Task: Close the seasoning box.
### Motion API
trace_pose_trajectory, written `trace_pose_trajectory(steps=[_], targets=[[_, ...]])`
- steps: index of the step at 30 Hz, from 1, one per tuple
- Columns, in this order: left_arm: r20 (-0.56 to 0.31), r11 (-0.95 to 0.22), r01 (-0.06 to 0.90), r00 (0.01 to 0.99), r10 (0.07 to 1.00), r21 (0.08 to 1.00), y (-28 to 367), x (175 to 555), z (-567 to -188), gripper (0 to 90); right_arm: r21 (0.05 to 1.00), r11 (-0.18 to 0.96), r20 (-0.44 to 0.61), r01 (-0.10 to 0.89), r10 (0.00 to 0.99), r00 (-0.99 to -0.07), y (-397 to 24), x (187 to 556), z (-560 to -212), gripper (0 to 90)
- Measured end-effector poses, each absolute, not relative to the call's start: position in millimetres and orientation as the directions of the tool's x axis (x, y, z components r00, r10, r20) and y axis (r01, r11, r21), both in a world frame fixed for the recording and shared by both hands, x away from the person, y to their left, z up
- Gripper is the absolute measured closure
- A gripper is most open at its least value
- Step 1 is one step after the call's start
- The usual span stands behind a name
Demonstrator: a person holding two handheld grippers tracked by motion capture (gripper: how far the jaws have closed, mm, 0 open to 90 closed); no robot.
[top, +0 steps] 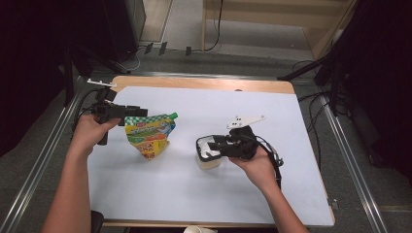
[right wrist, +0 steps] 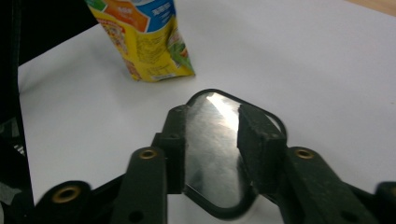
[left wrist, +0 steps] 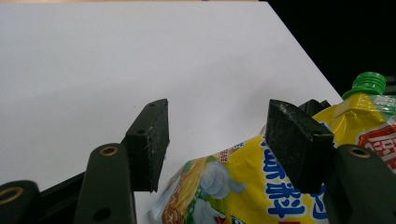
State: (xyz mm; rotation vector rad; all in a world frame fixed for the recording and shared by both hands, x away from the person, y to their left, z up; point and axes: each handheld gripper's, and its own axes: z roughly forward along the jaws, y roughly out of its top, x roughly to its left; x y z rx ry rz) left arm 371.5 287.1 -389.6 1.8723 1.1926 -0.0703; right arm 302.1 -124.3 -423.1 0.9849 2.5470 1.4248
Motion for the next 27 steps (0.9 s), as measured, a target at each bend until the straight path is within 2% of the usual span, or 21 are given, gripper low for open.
trace_pose_trajectory(steps=[4, 8, 16, 27], targets=[[-0.469, -0.145, 0.754, 0.533, 0.704, 0.641, 286, 371, -390, 40.4, 0.791, 0.337, 0.247, 0.511, 0.589, -0.77, -137, 307, -421, 52.7], [-0.474, -0.14, 0.75, 0.538, 0.697, 0.646, 288, 370, -387, 40.0, 0.794, 0.313, 0.248, 0.52, 0.614, -0.749, -150, 311, -420, 48.7], [-0.469, -0.152, 0.745, 0.549, 0.692, 0.649, 287, 370, -389, 39.7, 0.816, 0.305, 0.213, 0.49, 0.631, -0.746, -174, 319, -426, 45.9], [-0.482, -0.15, 0.75, 0.55, 0.681, 0.644, 287, 373, -393, 39.4, 0.811, 0.31, 0.188, 0.496, 0.666, -0.722, -194, 328, -443, 42.1]])
